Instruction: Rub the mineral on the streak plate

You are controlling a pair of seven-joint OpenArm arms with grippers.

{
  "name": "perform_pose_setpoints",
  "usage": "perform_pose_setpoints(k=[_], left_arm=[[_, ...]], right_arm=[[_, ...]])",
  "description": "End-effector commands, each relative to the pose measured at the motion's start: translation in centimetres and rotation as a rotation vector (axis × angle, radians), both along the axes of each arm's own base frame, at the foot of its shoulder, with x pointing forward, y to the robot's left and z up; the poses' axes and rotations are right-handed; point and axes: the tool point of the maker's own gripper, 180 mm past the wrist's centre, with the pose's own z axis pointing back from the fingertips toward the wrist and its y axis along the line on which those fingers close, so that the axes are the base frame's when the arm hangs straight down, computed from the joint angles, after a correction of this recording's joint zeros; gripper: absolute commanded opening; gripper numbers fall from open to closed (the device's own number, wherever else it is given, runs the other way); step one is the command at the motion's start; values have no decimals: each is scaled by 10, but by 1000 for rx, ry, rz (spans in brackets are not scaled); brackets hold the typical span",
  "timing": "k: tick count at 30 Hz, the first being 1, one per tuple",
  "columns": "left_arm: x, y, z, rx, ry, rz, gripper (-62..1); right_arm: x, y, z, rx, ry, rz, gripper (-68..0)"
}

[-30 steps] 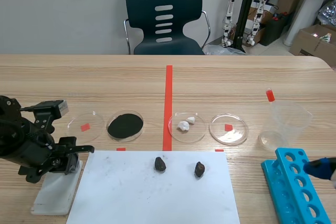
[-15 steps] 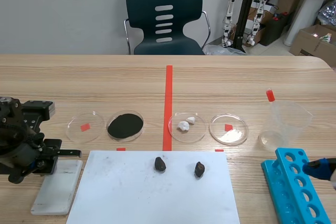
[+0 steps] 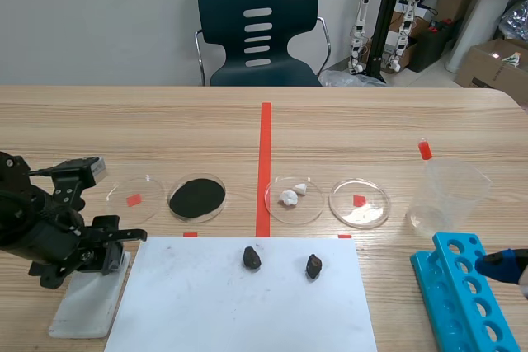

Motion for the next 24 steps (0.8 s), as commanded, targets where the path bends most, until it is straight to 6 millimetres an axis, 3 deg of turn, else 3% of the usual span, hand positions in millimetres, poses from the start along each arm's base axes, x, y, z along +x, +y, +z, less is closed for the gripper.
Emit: perform_pose_setpoints(k=[1,11,24], left_arm=[[-1,-3,-1,-8,4,4,-496],[-7,59,-1,324,34,93,-496],[-4,97,9,497,-50,158,-496]], right_arm=[[4,2,8,9,-27,5,-19],[4,2,8,9,-27,5,-19],[4,2,8,9,-27,5,-19]])
